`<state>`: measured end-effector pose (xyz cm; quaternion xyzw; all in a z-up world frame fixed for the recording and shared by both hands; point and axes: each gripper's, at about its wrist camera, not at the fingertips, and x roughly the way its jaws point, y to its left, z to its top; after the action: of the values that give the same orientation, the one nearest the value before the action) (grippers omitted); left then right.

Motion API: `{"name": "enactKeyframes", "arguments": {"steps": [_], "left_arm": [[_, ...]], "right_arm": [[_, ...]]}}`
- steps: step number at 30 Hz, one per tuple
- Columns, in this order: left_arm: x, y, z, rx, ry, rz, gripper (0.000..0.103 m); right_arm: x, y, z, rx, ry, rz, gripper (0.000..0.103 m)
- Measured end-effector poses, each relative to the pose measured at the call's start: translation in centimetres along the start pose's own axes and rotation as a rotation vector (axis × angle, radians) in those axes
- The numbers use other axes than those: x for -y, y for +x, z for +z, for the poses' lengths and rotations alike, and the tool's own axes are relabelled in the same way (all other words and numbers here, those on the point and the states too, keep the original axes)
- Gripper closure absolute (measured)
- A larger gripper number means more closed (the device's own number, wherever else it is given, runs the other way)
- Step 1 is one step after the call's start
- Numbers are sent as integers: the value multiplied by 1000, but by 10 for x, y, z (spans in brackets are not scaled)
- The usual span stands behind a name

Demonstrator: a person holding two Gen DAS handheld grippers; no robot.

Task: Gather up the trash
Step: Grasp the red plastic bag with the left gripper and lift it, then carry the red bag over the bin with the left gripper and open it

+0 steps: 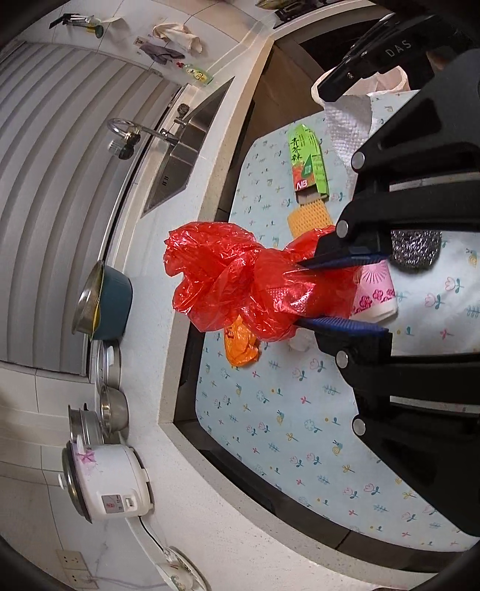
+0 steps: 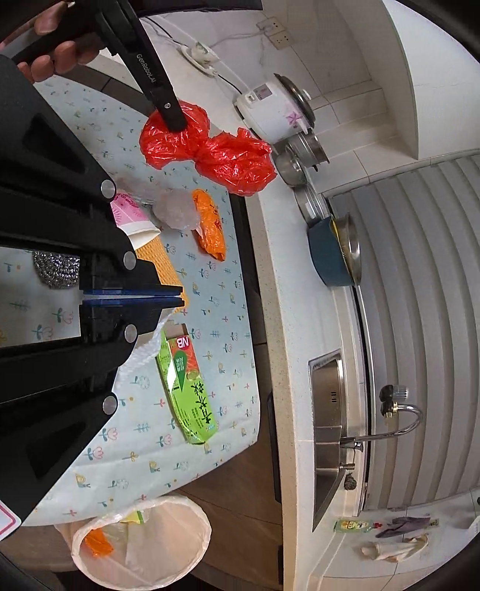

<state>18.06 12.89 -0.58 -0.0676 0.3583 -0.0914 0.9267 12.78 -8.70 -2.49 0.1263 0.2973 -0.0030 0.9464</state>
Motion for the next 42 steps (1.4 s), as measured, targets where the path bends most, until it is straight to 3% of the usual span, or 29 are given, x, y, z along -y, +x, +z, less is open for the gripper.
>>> {"name": "enactKeyframes", "arguments": {"steps": [20, 42], "left_arm": [[149, -35, -40, -8, 191, -157, 80], [279, 7, -84, -129, 369, -298, 80]], "right_arm": [[109, -93, -1, 108, 116, -116, 102], [219, -119, 14, 147, 209, -263, 102]]}}
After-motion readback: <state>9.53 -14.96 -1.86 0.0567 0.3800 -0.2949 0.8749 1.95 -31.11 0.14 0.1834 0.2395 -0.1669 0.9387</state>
